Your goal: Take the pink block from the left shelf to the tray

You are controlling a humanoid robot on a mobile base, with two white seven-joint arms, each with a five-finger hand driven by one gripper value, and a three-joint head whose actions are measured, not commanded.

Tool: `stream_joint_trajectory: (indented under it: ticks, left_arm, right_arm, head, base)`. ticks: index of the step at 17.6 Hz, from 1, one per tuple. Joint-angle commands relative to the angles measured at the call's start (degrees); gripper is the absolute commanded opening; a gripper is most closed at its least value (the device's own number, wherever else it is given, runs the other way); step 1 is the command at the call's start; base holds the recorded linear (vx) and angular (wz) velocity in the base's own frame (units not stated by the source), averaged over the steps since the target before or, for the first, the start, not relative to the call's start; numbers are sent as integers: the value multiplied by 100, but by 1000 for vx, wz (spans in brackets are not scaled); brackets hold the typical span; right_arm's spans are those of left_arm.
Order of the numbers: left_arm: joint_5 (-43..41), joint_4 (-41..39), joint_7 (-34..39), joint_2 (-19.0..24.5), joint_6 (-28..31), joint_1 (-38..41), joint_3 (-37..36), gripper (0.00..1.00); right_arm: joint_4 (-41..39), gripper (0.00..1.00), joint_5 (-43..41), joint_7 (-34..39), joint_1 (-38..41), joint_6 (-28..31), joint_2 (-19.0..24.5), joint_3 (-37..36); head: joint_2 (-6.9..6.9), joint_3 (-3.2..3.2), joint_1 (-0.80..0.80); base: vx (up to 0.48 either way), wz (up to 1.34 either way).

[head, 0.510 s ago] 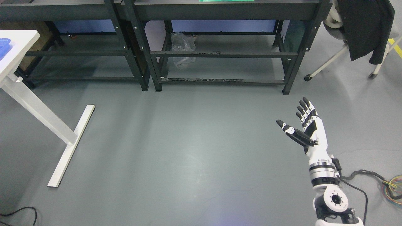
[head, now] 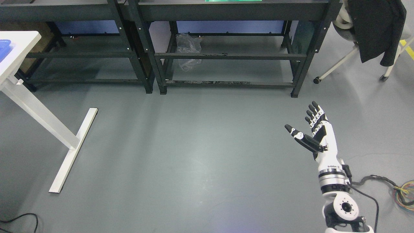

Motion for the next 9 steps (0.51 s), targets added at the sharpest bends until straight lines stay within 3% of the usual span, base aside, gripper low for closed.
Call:
stream_joint_trajectory:
  ticks: [1, 5, 9]
  left_arm:
    - [0, -100, 4, 100, -2, -167, 0, 100]
    - [0, -100, 4, 100, -2, -167, 0, 100]
    - [0, -100, 4, 100, -2, -167, 0, 100]
  right_arm:
    - [1, 100, -73, -3, 28, 0, -100, -71]
    - [-26, 99, 337, -46, 107, -473, -100, -18]
    - [-61, 94, 3329, -1090, 107, -422, -100, 26]
  head:
    - [0, 0, 0]
    - [0, 0, 0]
    - [0, 0, 0]
  base:
    - [0, 0]
    - [0, 0]
    - [27, 0]
